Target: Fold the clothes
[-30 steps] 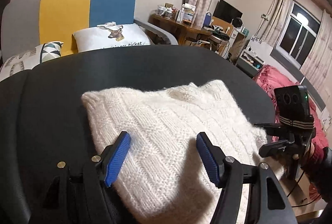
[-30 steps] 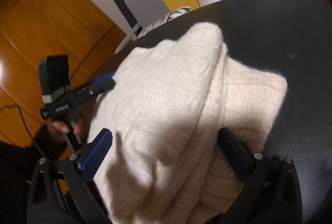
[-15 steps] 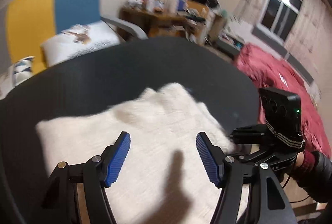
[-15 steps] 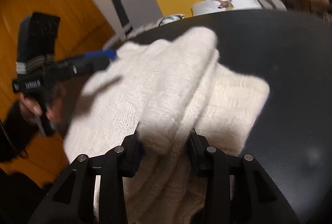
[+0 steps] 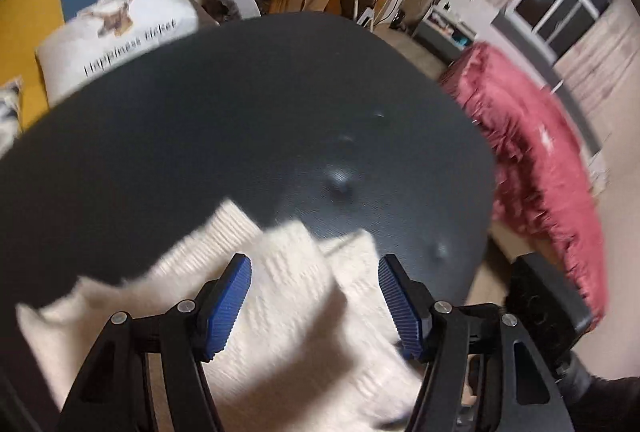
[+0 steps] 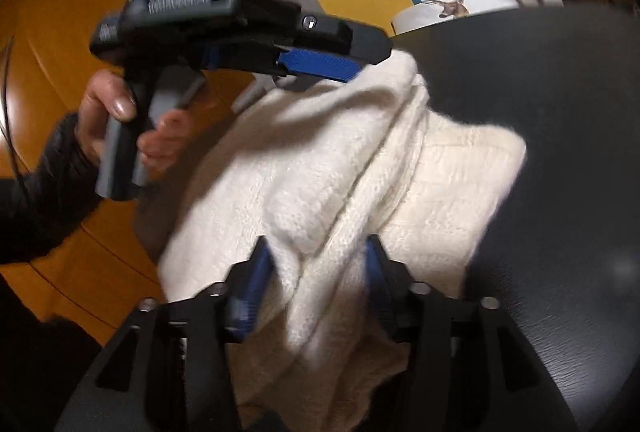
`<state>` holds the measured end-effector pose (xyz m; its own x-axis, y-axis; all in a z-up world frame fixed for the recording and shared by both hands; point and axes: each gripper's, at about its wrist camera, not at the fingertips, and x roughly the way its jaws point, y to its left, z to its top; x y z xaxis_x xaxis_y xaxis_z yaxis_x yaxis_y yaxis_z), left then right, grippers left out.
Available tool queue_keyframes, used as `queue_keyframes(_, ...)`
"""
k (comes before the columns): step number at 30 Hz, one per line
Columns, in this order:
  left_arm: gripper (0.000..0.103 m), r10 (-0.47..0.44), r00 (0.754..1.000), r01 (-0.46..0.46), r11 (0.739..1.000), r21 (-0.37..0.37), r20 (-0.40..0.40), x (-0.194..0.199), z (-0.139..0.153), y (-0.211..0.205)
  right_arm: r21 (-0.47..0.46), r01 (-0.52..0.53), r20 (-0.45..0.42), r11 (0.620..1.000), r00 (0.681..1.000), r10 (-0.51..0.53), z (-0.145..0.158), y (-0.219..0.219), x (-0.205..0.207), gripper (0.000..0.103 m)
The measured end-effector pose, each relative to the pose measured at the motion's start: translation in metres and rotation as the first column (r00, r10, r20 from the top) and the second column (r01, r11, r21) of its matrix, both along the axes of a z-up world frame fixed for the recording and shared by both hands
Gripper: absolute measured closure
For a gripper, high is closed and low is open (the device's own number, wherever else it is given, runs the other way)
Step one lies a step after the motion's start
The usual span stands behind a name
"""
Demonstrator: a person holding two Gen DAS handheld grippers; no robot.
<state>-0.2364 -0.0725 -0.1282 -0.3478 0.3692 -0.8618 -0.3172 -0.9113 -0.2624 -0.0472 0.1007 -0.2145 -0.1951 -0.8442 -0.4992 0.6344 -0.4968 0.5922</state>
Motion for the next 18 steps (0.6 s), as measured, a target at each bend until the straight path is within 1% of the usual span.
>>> queue_keyframes(1, 0.036, -0.005, 1.0, 0.005, 1.0, -0.025, -0.01, -0.003, 0.003, 0.002, -0.027, 0.008, 0.0, 1.0, 1.0, -0.008, 0.0, 0.004, 0.0, 0.041)
queue_keyframes(2, 0.036, -0.018, 1.0, 0.018, 0.999, -0.034, -0.005, -0.008, 0.003, 0.003, -0.053, 0.015, 0.001, 0.998, 1.0, -0.015, 0.001, 0.008, 0.0, 0.038)
queue_keyframes(4, 0.036, -0.043, 0.999, 0.043, 0.998, -0.053, 0.005, -0.018, 0.003, 0.005, -0.076, 0.028, -0.026, 0.997, 0.999, -0.03, 0.006, 0.017, 0.004, 0.036)
queue_keyframes(6, 0.036, -0.068, 0.998, 0.069, 0.995, -0.07, 0.017, -0.028, 0.003, 0.007, -0.12, 0.03, -0.032, 0.992, 0.999, -0.034, 0.012, 0.024, 0.007, 0.036)
queue_keyframes(9, 0.036, -0.107, 0.991, 0.111, 0.993, -0.046, 0.084, -0.042, -0.009, 0.01, -0.201, 0.004, -0.029, 0.98, 1.0, -0.01, 0.021, 0.029, 0.01, 0.036)
queue_keyframes(11, 0.036, -0.126, 0.985, 0.134, 0.989, -0.059, 0.116, -0.046, -0.02, 0.014, -0.226, -0.016, -0.017, 0.974, 1.0, 0.012, 0.022, 0.022, 0.013, 0.036)
queue_keyframes(13, 0.037, -0.154, 0.977, 0.167, 0.983, -0.08, 0.144, -0.043, -0.032, 0.019, -0.191, -0.005, -0.007, 0.982, 1.0, 0.004, 0.018, 0.011, 0.014, 0.036)
queue_keyframes(16, 0.041, -0.175, 0.971, 0.192, 0.977, -0.094, 0.164, -0.034, -0.045, 0.022, -0.201, -0.008, 0.061, 0.98, 0.998, 0.02, 0.004, 0.009, 0.015, 0.036)
queue_keyframes(17, 0.041, -0.174, 0.972, 0.19, 0.978, -0.09, 0.159, -0.03, -0.048, 0.021, -0.208, -0.009, 0.086, 0.978, 0.996, 0.028, 0.0, 0.008, 0.013, 0.032)
queue_keyframes(18, 0.047, -0.163, 0.976, 0.175, 0.982, -0.077, 0.142, -0.029, -0.048, 0.017, -0.227, 0.0, 0.099, 0.974, 0.995, 0.023, -0.003, 0.006, 0.008, 0.029)
